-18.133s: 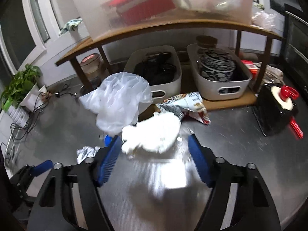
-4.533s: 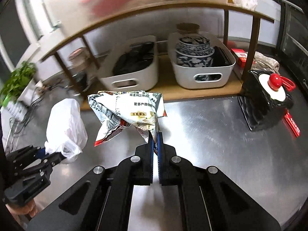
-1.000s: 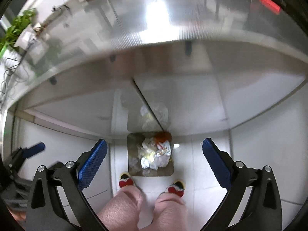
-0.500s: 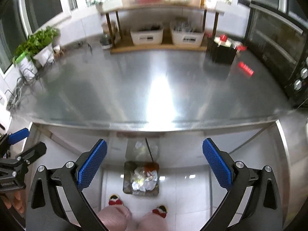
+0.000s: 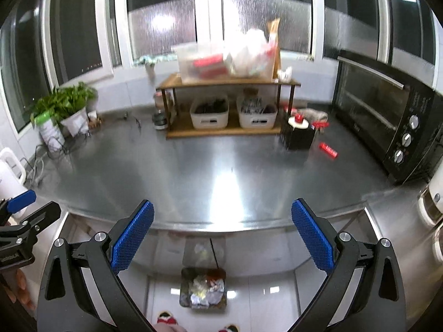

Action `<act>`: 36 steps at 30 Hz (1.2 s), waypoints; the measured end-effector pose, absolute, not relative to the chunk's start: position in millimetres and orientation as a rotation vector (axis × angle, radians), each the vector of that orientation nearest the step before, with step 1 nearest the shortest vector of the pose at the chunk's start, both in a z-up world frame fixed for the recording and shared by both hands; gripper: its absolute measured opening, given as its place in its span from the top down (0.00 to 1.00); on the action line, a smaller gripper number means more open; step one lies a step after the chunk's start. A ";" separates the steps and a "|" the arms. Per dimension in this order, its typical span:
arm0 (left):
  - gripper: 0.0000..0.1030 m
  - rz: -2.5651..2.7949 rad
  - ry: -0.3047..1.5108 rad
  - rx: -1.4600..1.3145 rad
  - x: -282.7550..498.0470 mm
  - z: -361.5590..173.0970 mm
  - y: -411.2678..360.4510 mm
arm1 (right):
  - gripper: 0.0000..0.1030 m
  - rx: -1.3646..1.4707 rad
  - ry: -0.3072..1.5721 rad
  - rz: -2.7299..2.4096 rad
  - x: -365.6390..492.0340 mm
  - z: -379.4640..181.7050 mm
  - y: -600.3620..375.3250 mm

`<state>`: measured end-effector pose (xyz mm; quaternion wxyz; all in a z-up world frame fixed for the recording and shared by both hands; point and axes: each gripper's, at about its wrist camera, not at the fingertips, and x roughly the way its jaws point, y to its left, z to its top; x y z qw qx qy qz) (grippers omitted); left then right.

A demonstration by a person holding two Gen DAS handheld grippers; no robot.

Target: Collect trash

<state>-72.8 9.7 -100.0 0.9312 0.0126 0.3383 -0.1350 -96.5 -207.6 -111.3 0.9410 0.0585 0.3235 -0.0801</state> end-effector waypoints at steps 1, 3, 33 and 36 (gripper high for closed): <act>0.08 -0.269 0.680 0.035 -75.3 -96.4 8.9 | 0.03 0.119 0.652 -0.164 -97.9 -109.1 -206.4; 0.08 -0.263 0.660 0.037 -79.2 -90.2 8.8 | 0.03 0.120 0.642 -0.164 -100.7 -104.8 -206.1; 0.08 -0.286 0.548 0.033 -83.1 -57.8 1.6 | 0.03 0.116 0.555 -0.185 -112.1 -78.0 -206.5; 0.08 -0.289 0.547 0.041 -82.4 -57.8 -0.8 | 0.03 0.119 0.556 -0.181 -109.8 -78.2 -206.8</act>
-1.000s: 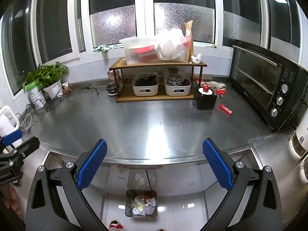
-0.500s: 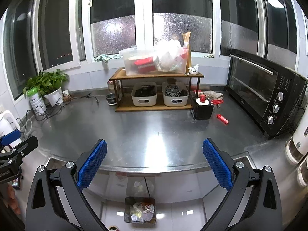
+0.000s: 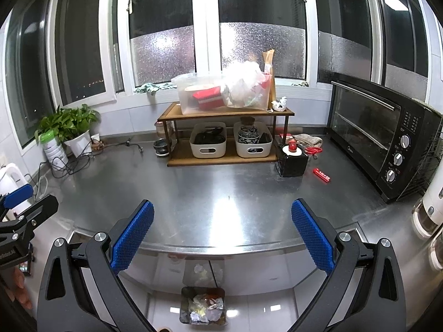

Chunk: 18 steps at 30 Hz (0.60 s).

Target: Collect trash

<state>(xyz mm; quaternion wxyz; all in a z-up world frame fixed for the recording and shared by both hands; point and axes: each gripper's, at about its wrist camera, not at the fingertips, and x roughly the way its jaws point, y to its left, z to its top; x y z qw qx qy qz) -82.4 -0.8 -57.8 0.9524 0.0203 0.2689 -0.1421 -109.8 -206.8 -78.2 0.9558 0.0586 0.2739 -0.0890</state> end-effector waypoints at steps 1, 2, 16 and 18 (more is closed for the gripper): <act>0.08 -0.288 0.547 0.044 -81.6 -57.8 -1.3 | 0.03 0.120 0.556 -0.180 -109.2 -78.1 -206.9; 0.08 -0.288 0.547 0.045 -80.6 -57.5 -1.4 | 0.03 0.121 0.555 -0.179 -108.3 -77.8 -207.0; 0.08 -0.278 0.553 0.050 -74.1 -59.7 -2.7 | 0.03 0.124 0.562 -0.163 -100.8 -78.0 -209.4; 0.08 -0.278 0.554 0.051 -72.7 -59.8 -3.1 | 0.03 0.125 0.559 -0.165 -99.7 -77.5 -209.2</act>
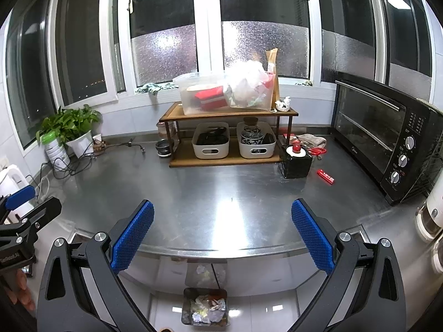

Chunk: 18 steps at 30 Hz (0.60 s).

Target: Collect trash

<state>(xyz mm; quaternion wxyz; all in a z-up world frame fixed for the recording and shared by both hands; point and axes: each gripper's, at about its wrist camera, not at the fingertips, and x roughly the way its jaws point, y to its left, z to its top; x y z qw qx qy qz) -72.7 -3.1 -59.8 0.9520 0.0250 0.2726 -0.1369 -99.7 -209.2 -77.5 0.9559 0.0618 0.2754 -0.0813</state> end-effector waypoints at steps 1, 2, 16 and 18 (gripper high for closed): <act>0.08 -0.278 0.555 0.052 -72.2 -60.0 -3.3 | 0.03 0.126 0.560 -0.164 -99.3 -77.7 -209.2; 0.08 -0.278 0.555 0.053 -72.0 -59.9 -3.4 | 0.03 0.126 0.561 -0.162 -98.9 -77.9 -209.1; 0.08 -0.279 0.557 0.053 -69.4 -59.7 -2.9 | 0.03 0.132 0.571 -0.160 -95.5 -78.7 -211.0; 0.08 -0.278 0.556 0.052 -68.9 -60.0 -2.6 | 0.03 0.131 0.569 -0.162 -94.7 -78.2 -210.4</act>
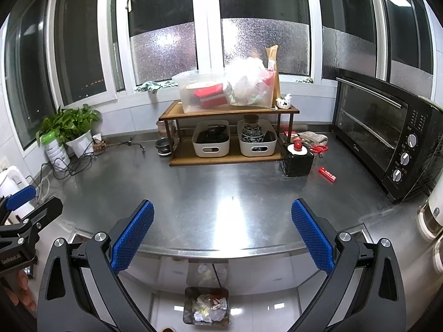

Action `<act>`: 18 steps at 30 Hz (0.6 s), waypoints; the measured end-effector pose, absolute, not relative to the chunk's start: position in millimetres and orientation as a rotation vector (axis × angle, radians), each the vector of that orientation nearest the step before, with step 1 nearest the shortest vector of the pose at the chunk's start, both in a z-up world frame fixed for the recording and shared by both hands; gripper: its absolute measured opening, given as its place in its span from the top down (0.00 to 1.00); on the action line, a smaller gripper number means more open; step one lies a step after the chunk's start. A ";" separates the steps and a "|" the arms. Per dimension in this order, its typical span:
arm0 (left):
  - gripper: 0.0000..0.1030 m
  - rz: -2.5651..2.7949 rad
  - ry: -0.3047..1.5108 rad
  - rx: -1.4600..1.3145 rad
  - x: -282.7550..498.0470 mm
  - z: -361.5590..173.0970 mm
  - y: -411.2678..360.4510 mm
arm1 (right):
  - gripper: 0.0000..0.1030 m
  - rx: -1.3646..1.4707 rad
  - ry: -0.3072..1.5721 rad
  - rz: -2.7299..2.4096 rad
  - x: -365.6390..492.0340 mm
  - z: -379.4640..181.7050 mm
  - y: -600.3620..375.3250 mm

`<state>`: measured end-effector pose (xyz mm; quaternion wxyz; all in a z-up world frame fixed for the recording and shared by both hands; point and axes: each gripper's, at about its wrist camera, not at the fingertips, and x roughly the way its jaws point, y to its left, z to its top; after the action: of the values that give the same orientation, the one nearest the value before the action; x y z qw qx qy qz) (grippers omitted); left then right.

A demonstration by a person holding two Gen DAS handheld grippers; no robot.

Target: Collect trash

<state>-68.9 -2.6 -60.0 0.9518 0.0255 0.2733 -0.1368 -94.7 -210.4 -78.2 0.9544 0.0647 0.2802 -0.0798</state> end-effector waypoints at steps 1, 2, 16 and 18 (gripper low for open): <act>0.08 -0.280 0.555 0.053 -68.2 -59.9 -2.8 | 0.03 0.131 0.567 -0.164 -94.5 -77.8 -210.2; 0.08 -0.279 0.555 0.053 -67.1 -60.1 -2.7 | 0.03 0.131 0.566 -0.164 -94.2 -77.6 -210.1; 0.08 -0.281 0.554 0.057 -59.9 -60.3 0.2 | 0.03 0.135 0.564 -0.168 -89.8 -78.9 -212.8; 0.08 -0.283 0.555 0.059 -58.8 -60.3 0.2 | 0.03 0.138 0.566 -0.167 -89.4 -79.2 -213.2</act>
<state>-58.8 0.2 -60.3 0.9515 0.0290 0.2729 -0.1390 -89.4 -213.2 -79.2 0.9545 0.0681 0.2786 -0.0821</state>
